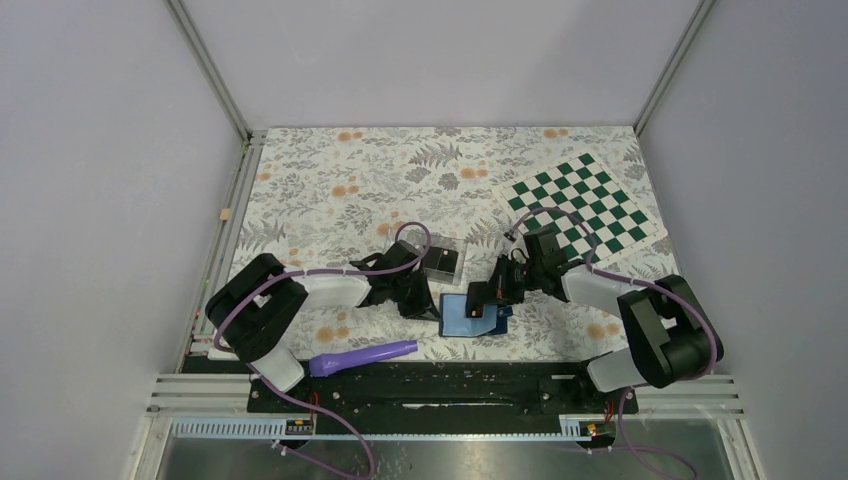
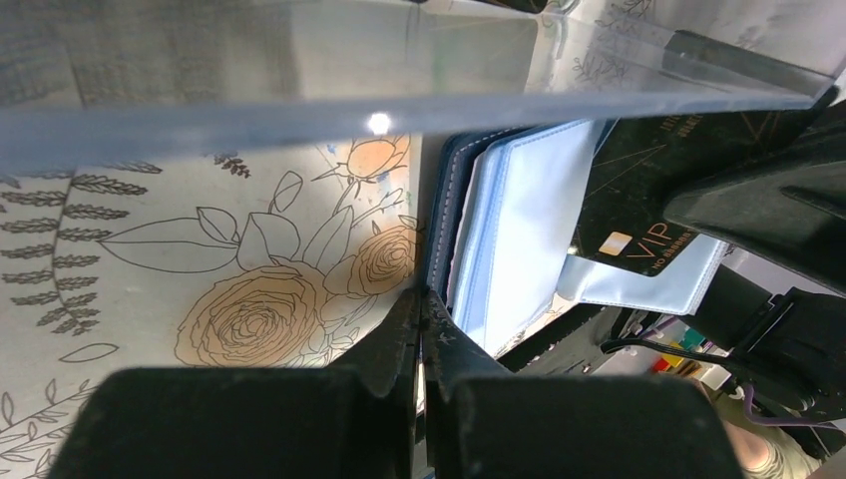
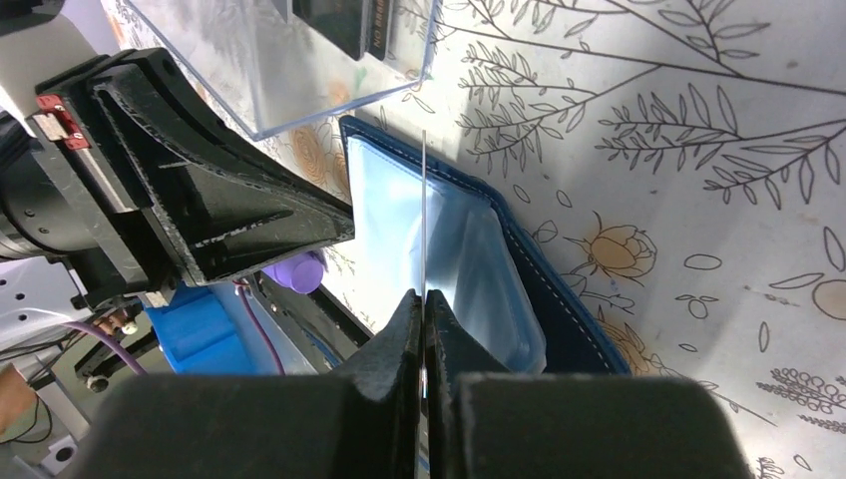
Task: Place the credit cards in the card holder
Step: Insert the credit card into the card holder.
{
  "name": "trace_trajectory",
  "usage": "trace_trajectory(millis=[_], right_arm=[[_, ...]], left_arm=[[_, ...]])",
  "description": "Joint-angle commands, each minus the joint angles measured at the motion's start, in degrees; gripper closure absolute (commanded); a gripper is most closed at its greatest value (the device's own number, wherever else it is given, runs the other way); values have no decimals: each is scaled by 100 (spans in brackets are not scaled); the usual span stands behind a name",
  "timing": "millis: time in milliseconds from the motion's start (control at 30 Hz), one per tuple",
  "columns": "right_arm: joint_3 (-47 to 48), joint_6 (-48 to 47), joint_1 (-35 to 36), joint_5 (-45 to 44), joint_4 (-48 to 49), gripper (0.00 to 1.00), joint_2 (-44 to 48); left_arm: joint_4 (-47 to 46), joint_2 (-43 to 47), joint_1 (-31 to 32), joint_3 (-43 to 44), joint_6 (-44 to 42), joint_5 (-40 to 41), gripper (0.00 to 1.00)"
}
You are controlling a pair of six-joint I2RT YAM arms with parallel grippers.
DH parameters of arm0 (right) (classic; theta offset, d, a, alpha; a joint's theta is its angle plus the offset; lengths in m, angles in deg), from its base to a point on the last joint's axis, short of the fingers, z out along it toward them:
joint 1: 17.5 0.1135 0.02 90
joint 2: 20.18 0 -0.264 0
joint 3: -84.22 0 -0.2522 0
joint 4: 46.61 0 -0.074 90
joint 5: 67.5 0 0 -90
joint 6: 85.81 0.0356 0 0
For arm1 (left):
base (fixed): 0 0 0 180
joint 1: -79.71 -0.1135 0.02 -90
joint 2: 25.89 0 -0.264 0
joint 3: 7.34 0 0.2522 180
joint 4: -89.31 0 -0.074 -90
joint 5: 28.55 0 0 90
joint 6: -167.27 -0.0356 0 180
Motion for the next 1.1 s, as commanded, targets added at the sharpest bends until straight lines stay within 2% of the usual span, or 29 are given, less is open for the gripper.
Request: trace_trajectory(millis=[0, 233, 533, 800, 1067], right_arm=[[-167, 218, -16, 88, 344, 100, -122], [-493, 704, -145, -316, 79, 100, -87], [-329, 338, -306, -617, -86, 100, 116], [-480, 778, -323, 383, 605, 100, -353], [-538, 460, -317, 490, -331, 100, -320]], left_arm=[[2, -137, 44, -6, 39, 239, 100], [9, -180, 76, -75, 199, 274, 100], [7, -302, 88, -66, 213, 282, 100], [34, -368, 105, -4, 200, 279, 100], [79, -364, 124, 24, 213, 281, 100]])
